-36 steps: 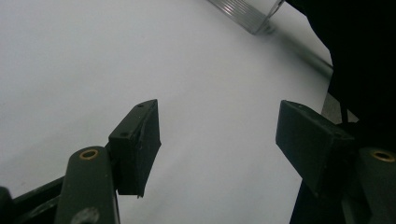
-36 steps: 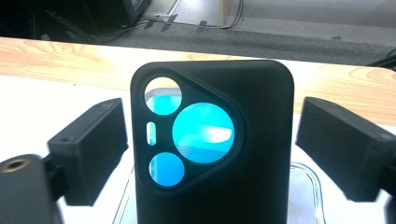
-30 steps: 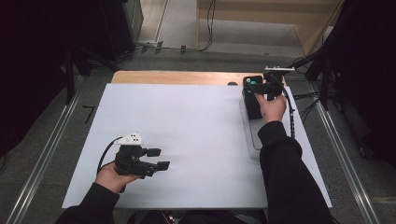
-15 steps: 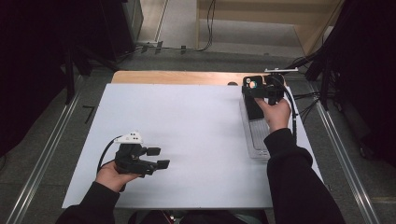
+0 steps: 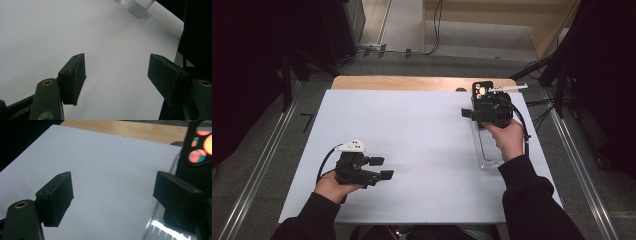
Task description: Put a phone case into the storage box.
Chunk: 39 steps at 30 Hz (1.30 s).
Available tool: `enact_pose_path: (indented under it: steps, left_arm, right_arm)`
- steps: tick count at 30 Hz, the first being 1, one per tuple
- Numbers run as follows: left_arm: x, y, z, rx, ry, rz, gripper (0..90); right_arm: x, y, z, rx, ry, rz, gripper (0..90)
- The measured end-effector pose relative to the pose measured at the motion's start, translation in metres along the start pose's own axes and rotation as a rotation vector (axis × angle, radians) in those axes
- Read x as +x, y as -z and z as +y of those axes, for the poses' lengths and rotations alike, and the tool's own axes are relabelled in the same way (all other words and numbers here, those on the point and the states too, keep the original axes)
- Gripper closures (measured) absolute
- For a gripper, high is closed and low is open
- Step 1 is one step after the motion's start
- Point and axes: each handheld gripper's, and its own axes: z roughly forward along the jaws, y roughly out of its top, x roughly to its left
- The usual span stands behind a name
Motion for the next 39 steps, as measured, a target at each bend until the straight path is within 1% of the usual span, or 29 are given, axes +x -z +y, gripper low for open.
enact_pose_path:
  steps: [2, 3, 6, 10, 12, 13, 15, 16, 18, 19, 24, 26, 27, 34, 36, 39]
  left_arm:
    - [0.001, 0.0, 0.0, 0.0, -0.002, 0.0, 31.1]
    - [0.001, 0.001, 0.0, 0.001, -0.002, 0.0, 31.1]
    - [0.002, 0.002, 0.0, 0.0, -0.003, 0.001, 31.1]
    - [0.003, 0.003, 0.0, -0.001, -0.003, 0.0, 31.1]
    - [0.004, 0.003, -0.001, -0.003, -0.002, 0.002, 31.1]
    - [0.004, 0.004, -0.001, -0.006, -0.001, 0.002, 31.1]
    - [0.004, 0.004, -0.001, -0.01, 0.001, -0.001, 31.1]
    - [0.004, 0.005, -0.001, -0.012, -0.001, 0.001, 31.1]
    - [0.004, 0.006, -0.002, -0.013, -0.001, 0.002, 31.1]
    - [0.004, 0.007, -0.002, -0.011, -0.003, 0.002, 31.1]
    - [0.004, 0.01, -0.004, -0.017, -0.002, 0.005, 31.1]
    - [0.004, 0.011, -0.005, -0.016, -0.001, 0.006, 31.1]
    - [0.004, 0.011, -0.005, -0.017, -0.001, 0.006, 31.1]
    - [0.0, 0.012, -0.008, -0.02, -0.007, -0.002, 31.0]
    - [0.0, 0.012, -0.01, -0.023, -0.009, -0.001, 31.0]
    - [-0.001, 0.012, -0.012, -0.02, -0.009, 0.001, 31.0]
  right_arm:
    - [0.005, 0.001, -0.006, -0.005, 0.009, 0.038, 15.3]
    - [0.008, 0.002, -0.009, -0.002, 0.012, 0.057, 18.7]
    - [0.015, 0.004, -0.016, 0.003, 0.029, 0.092, 21.3]
    - [0.023, 0.01, -0.024, 0.016, 0.068, 0.104, 22.2]
    - [0.026, 0.013, -0.028, 0.018, 0.08, 0.113, 22.9]
    - [0.028, 0.014, -0.031, 0.023, 0.081, 0.123, 24.6]
    - [0.03, 0.017, -0.037, 0.035, 0.101, 0.143, 25.9]
    - [0.031, 0.017, -0.039, 0.041, 0.11, 0.144, 26.4]
    - [0.033, 0.018, -0.045, 0.058, 0.149, 0.14, 26.4]
    - [0.033, 0.019, -0.047, 0.059, 0.159, 0.146, 26.4]
    - [0.037, 0.025, -0.062, 0.053, 0.168, 0.174, 26.3]
    - [0.04, 0.027, -0.068, 0.054, 0.187, 0.17, 26.1]
    - [0.041, 0.028, -0.072, 0.06, 0.196, 0.176, 25.9]
    - [0.042, 0.036, -0.091, 0.081, 0.188, 0.187, 24.3]
    - [0.042, 0.039, -0.095, 0.081, 0.191, 0.189, 24.2]
    - [0.043, 0.042, -0.103, 0.088, 0.214, 0.183, 24.2]
